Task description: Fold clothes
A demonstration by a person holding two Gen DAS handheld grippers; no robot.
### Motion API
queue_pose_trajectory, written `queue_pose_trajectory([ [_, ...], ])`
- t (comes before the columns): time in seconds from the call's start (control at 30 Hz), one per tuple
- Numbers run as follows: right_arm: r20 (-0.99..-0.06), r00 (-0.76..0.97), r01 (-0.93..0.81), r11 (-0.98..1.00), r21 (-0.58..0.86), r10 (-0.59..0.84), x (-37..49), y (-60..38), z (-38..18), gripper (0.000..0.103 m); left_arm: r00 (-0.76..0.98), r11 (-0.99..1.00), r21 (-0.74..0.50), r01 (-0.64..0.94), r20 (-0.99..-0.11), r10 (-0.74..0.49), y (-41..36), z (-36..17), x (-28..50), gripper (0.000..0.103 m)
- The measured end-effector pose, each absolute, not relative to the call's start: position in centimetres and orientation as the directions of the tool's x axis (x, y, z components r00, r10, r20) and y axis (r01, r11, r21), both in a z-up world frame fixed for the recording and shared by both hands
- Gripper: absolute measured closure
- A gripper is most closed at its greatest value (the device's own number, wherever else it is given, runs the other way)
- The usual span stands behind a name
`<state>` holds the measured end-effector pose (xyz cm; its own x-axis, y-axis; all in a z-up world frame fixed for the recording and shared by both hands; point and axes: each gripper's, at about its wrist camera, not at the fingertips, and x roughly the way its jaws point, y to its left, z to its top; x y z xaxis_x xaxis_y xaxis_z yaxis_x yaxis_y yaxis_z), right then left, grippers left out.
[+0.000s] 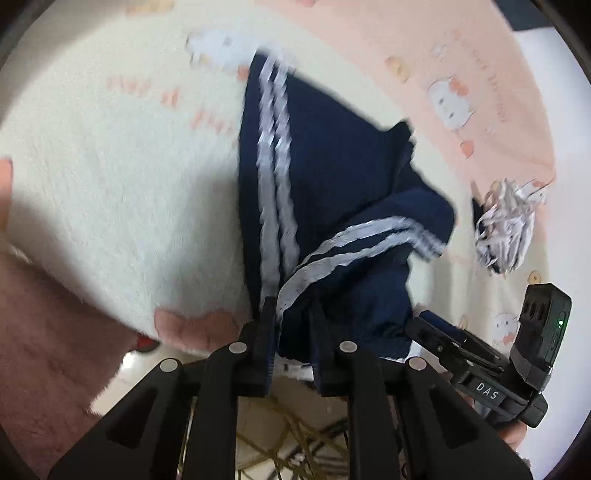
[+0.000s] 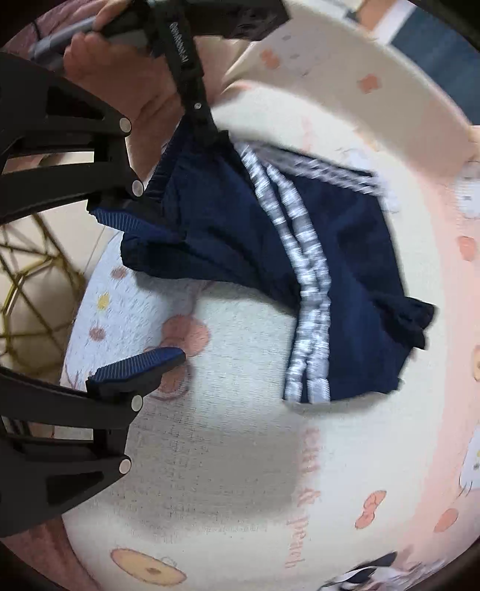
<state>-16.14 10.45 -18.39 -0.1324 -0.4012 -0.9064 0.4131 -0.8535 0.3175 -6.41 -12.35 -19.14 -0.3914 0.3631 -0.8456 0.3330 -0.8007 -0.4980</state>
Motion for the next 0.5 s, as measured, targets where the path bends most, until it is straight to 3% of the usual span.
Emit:
queue_pose_trajectory([
  [0.07,-0.896,-0.129,0.412,-0.845,0.340,-0.424,-16.1,10.1,-18.4,0.044,-0.362,-0.816,-0.472,0.334,-0.863,0.351,-12.1,-19.6,-6.6,0.073],
  [0.23,-0.911,-0.099,0.426,-0.845,0.324,-0.399,-15.6,8.7,-19.9,0.044,-0.286,-0.841,-0.402,0.363,-0.907,0.310,-12.1,-20.9,-6.8,0.073],
  [0.37,-0.946,-0.154,0.472,-0.863,0.183,-0.284,-14.3,8.5,-19.6,0.046,-0.286,-0.803,-0.441,0.400,-0.893,0.348,-13.5,-21.2,-6.2,0.069],
  [0.5,-0.921,-0.140,0.395,-0.874,0.284,-0.363,-14.5,10.7,-19.0,0.045,-0.406,-0.764,-0.542,0.351,-0.823,0.397,-14.4,-18.9,-5.8,0.071],
])
